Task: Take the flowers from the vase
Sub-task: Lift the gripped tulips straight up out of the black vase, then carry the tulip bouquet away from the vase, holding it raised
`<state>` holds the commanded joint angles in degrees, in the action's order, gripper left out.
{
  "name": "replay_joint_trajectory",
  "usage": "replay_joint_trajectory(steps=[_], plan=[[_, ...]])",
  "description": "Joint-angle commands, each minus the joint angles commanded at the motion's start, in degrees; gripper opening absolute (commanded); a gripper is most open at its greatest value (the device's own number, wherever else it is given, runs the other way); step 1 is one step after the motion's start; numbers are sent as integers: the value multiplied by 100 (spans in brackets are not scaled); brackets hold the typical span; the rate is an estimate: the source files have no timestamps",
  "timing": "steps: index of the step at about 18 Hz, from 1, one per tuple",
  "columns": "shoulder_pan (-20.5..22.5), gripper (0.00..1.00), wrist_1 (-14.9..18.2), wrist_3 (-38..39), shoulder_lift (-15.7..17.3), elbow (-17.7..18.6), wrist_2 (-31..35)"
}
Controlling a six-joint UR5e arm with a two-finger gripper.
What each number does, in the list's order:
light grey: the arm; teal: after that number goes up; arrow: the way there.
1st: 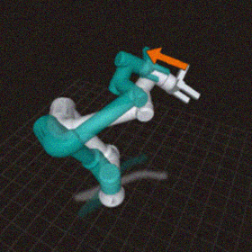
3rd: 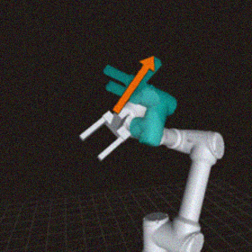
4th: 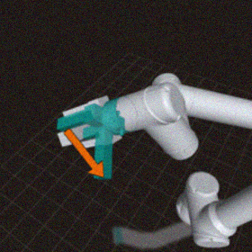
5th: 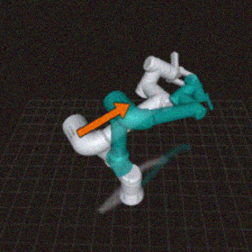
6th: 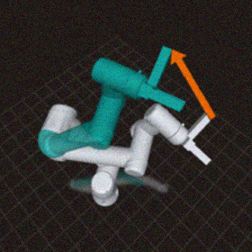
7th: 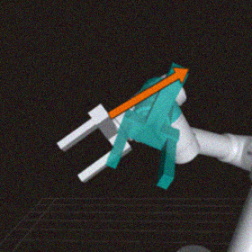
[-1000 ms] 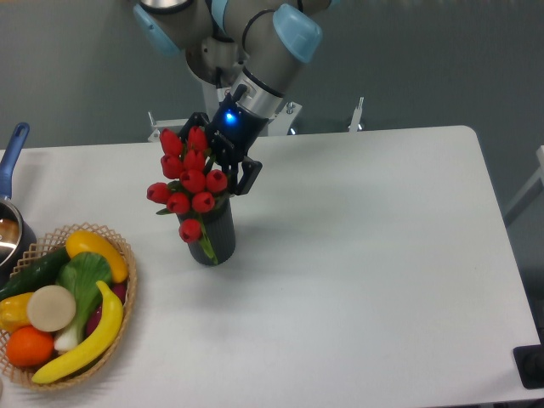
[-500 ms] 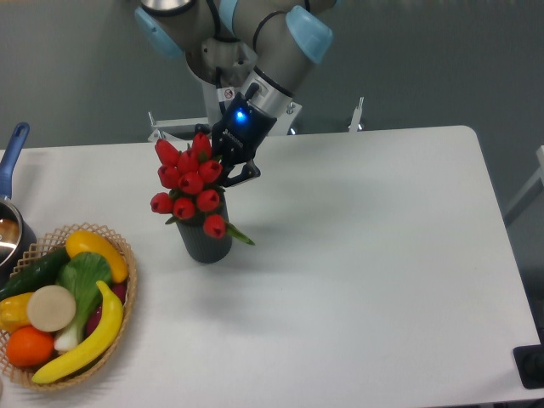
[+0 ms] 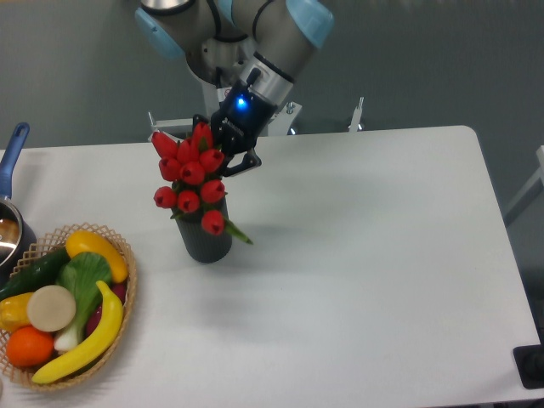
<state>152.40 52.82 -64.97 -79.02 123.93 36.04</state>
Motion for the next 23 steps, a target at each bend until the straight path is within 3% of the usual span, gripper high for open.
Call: replay_joint_trajectory(steps=[10, 23], plan=[[9, 0, 44, 1179, 176, -756, -282], [545, 0, 158, 1874, 932, -1046, -238]])
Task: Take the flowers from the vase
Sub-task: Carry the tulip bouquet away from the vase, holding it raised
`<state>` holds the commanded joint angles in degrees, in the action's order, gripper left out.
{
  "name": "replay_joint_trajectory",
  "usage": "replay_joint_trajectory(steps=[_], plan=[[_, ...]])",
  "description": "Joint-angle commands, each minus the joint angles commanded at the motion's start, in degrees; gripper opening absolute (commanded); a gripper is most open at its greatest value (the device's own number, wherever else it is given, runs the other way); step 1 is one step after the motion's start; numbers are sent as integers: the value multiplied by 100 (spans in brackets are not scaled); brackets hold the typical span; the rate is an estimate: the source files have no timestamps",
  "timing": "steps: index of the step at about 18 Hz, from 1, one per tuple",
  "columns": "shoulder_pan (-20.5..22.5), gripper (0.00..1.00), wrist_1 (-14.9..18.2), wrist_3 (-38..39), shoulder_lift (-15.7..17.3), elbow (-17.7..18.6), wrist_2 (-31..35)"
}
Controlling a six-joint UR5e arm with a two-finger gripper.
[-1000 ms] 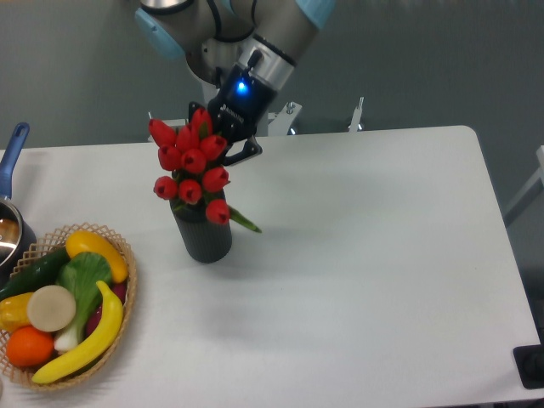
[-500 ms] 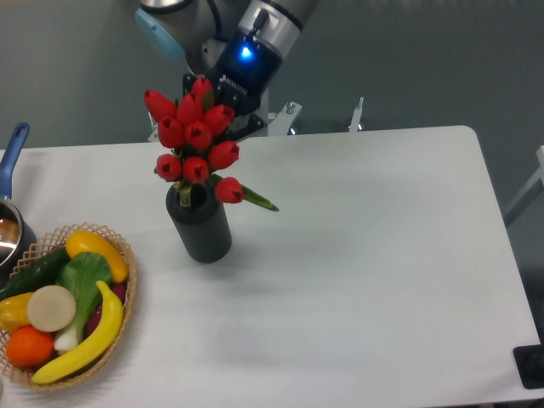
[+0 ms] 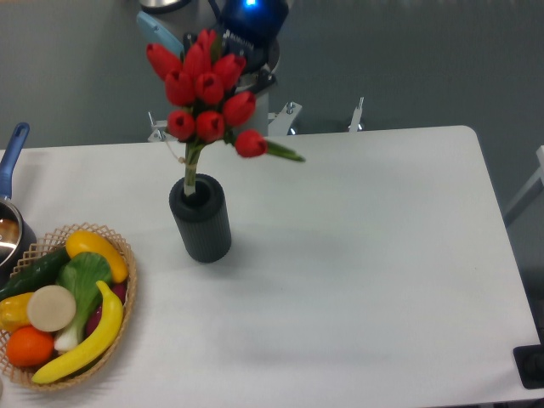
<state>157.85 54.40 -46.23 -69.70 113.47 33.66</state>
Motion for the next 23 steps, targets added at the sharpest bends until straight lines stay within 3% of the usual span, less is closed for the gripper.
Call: replay_joint_trajectory(steps=[9, 16, 20, 23], plan=[[607, 0, -106, -88, -316, -298, 131], [563, 0, -106, -359, -860, -413, 1431], [493, 0, -53, -851, -1378, -615, 2134], [213, 0, -44, -1221, -1818, -835, 2863]])
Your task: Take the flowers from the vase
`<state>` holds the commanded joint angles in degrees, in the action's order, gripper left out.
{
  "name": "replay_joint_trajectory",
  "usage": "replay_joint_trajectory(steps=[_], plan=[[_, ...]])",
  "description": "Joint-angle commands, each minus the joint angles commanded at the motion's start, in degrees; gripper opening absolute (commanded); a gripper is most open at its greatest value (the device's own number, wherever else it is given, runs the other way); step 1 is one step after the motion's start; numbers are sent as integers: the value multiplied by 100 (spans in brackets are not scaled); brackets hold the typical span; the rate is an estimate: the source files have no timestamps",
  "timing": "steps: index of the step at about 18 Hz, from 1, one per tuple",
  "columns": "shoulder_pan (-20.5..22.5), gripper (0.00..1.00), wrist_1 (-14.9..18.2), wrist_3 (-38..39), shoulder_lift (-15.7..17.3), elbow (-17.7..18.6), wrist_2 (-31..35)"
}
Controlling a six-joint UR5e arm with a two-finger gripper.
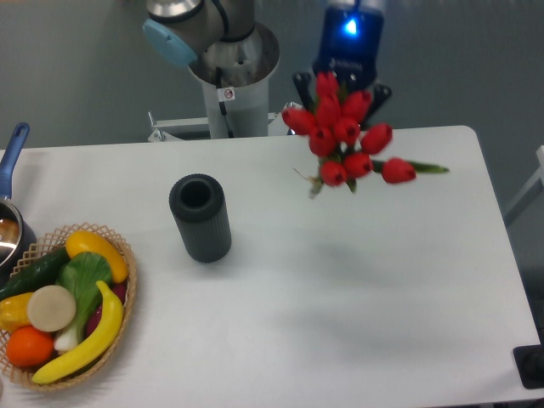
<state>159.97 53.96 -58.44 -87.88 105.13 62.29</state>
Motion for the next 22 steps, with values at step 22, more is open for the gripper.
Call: replay_joint_trajectory(steps=[22], plan=[[-1231, 0, 1028, -730, -2111, -1565, 2789]])
